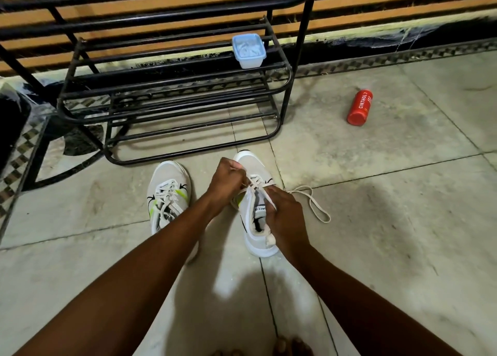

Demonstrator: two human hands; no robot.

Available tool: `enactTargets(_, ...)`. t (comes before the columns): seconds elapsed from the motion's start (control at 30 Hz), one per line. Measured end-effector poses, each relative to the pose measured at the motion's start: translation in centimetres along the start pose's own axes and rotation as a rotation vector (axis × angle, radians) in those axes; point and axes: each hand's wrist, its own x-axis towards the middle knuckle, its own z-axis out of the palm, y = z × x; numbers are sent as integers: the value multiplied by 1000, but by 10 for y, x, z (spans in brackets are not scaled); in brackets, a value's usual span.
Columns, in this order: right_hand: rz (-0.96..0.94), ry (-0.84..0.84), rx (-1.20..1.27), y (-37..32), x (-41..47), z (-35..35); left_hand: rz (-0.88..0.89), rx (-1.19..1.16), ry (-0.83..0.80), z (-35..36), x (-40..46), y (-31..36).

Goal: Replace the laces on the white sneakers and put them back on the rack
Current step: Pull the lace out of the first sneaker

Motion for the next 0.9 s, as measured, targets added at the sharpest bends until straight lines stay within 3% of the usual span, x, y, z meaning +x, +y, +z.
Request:
enactTargets(0.13, 32, 23, -8, -3, -4, 3, 119, 314, -175, -13, 8, -4)
enactTargets(0.2, 29, 13, -25, -3, -4, 2, 158, 398, -183, -14, 13, -8)
enactTargets(0.27, 19, -2, -44, -2, -5, -1, 126, 262, -158, -11, 16, -11)
enactTargets(0.4, 18, -32, -109, -3, -5, -5, -217, -336, 20, -3, 18, -8)
enactTargets(0.5, -28, -1, -167, -4, -4, -6, -333, -509, 94, -9, 12, -1)
enactTargets(0.57, -32, 13, -192, -6, -4, -7, -216, -353, 7, -15, 8, -3)
enactTargets(0.63, -29, 6, -215, -8, -3, -9, 22, 48, -112, -22, 7, -9)
enactTargets(0.7, -31, 13, -214, -10, -3, -9, 188, 346, -101, -30, 11, -12)
enactTargets(0.8, -30, 27, -235, -11, -4, -9, 166, 98, -11, -23, 4, -4)
enactTargets(0.9, -51, 32, -279, -10, -4, -10, 16, -421, 177, -18, 0, 9)
